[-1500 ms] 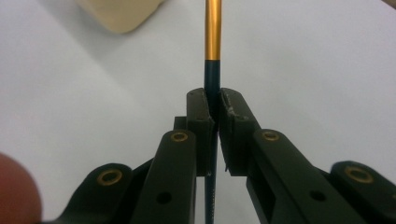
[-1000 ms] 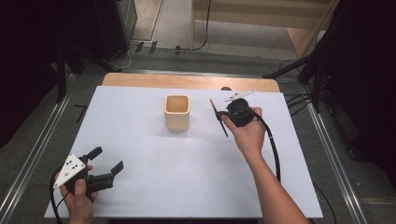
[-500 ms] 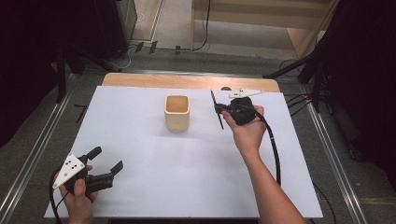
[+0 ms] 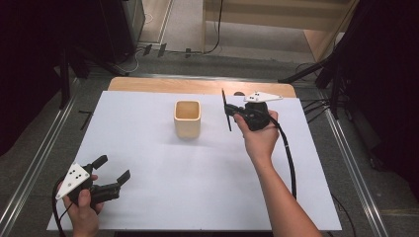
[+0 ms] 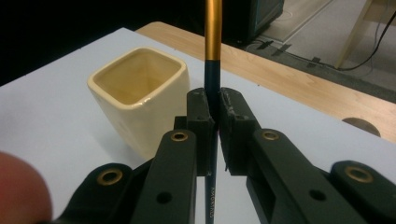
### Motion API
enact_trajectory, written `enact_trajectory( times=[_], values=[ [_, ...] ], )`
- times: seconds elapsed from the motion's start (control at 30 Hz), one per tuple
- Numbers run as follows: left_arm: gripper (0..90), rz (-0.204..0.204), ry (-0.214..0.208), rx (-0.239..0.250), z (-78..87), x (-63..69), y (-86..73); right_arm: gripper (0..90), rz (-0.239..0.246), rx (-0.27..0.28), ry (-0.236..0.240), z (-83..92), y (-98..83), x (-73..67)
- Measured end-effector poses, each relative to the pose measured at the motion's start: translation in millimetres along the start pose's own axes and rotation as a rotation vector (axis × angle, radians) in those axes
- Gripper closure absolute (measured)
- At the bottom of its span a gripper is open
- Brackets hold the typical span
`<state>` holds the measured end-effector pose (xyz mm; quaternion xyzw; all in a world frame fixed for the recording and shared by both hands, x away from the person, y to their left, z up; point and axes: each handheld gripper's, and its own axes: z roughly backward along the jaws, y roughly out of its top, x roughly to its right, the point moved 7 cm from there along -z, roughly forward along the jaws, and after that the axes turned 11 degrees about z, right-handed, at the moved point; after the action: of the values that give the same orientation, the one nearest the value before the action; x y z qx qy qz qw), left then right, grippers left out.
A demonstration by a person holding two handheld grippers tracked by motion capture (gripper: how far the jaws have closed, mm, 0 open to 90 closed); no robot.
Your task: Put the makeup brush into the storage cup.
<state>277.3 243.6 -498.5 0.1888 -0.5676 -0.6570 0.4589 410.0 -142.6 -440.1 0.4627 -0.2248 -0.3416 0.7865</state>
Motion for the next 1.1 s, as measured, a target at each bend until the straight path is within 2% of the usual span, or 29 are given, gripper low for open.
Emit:
enact_trajectory(
  times=[0.13,0.2,0.4,0.73,0.87,1.1],
  values=[
    [6.1,0.000,-0.001,0.000,-0.1,0.1,0.0,84.5,0.013,0.043,-0.004,0.5,4.0,-0.8],
    [6.1,0.002,0.000,0.000,-0.3,0.2,0.0,84.5,0.008,0.072,0.000,1.3,6.8,-1.0],
    [6.1,0.001,-0.001,0.000,-0.4,0.3,0.0,84.5,0.008,0.102,-0.002,2.5,10.2,-1.2],
    [6.1,0.002,-0.001,0.001,-0.5,-0.2,0.2,84.5,-0.010,0.212,0.003,4.1,20.7,-1.4],
    [6.1,0.001,-0.001,0.000,-0.7,-0.3,0.1,84.5,0.014,0.230,-0.011,3.5,24.3,-3.0],
    [6.1,0.002,-0.002,0.001,-0.9,-0.4,0.3,84.5,0.027,0.273,-0.022,-0.4,33.0,-7.1]
  ],
)
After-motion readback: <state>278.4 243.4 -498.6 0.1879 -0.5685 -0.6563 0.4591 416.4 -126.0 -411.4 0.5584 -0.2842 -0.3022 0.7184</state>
